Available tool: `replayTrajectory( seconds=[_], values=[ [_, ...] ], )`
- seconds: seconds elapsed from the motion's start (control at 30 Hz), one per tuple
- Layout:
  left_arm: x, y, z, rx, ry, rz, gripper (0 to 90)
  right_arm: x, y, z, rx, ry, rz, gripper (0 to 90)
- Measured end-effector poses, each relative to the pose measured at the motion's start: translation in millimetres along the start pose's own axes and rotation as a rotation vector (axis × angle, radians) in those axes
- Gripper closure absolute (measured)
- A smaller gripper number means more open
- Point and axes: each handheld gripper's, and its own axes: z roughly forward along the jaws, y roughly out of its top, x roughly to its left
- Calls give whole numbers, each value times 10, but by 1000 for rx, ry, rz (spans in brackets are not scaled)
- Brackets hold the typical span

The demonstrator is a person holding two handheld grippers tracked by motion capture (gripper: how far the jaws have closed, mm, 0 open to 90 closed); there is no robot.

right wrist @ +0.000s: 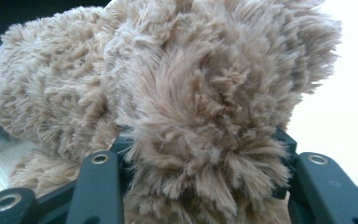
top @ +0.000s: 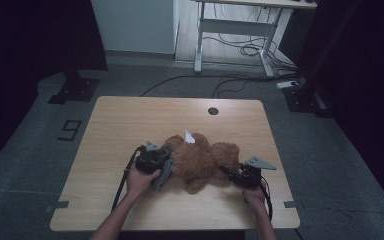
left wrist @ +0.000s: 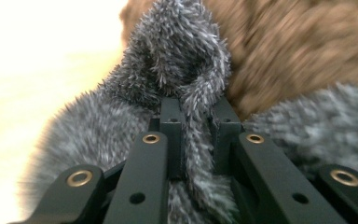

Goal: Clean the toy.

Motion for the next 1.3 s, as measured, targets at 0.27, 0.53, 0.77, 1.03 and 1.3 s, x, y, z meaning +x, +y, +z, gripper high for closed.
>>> replayTrajectory(
  seconds=[0.27, 0.53, 0.77, 1.03, 1.3],
  values=[
    [-203, 323, -329, -81, -15, 78, 789, 0, -9, -2, -4, 0, 6, 472],
    [-977, 941, -270, -113, -84, 217, 788, 23, -2, -9, 0, -7, 1, 468],
    [-1643, 1159, 326, -21, -92, 340, 788, 32, 6, -13, 3, -12, -15, 465],
    [-1335, 960, 459, 44, -43, 302, 788, 29, 3, -21, 11, -11, -8, 459],
    [-765, 802, 50, 2, 9, 224, 789, 35, -5, -17, 7, -8, -2, 455]
  ],
)
